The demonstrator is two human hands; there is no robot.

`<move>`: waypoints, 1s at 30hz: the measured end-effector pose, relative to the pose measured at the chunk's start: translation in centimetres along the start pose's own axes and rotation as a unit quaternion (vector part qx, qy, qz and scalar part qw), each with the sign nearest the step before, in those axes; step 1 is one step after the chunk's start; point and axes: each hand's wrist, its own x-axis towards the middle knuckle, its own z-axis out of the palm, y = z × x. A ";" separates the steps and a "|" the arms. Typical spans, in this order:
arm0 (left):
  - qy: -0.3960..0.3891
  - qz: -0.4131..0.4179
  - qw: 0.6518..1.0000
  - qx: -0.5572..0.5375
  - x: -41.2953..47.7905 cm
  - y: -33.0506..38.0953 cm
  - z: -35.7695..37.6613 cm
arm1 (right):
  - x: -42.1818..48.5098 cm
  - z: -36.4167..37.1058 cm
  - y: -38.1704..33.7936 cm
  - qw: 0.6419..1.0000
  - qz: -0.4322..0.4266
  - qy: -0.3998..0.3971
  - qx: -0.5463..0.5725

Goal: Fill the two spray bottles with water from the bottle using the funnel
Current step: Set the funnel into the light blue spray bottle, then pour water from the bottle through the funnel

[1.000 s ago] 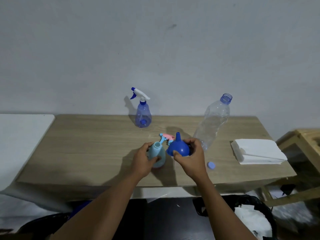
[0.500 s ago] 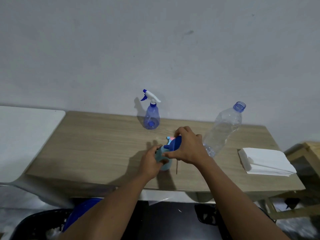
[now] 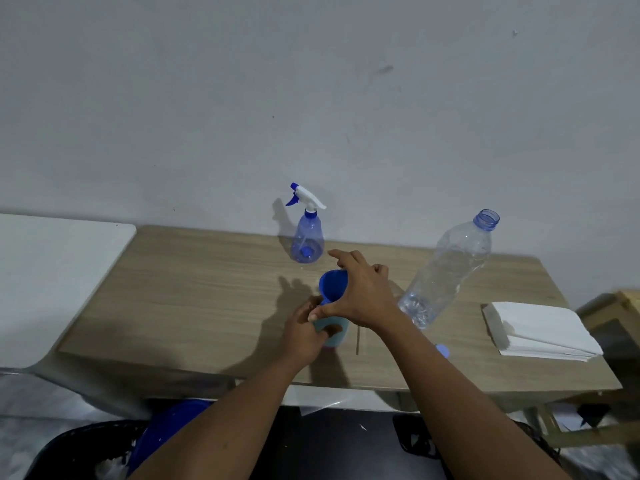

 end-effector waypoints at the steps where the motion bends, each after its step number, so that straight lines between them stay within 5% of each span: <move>1: 0.002 -0.004 1.000 -0.006 0.1 -0.1 0.0 | 0.0 0.0 0.1 1.000 -0.003 -0.002 0.007; 11: 0.009 0.005 1.000 0.014 -0.2 0.1 0.0 | -0.9 0.1 0.6 0.991 0.014 0.066 0.118; 16: 0.034 0.020 0.999 0.033 -0.1 -0.3 0.2 | -3.3 0.6 2.7 0.926 0.073 0.218 0.300; 26: 0.053 0.021 0.998 0.007 -0.3 -0.5 1.1 | -8.0 0.0 11.6 0.821 0.268 0.399 0.307; 30: 0.059 0.009 0.998 0.001 -0.5 -0.1 1.5 | -6.3 -2.5 13.5 0.837 0.248 0.368 0.320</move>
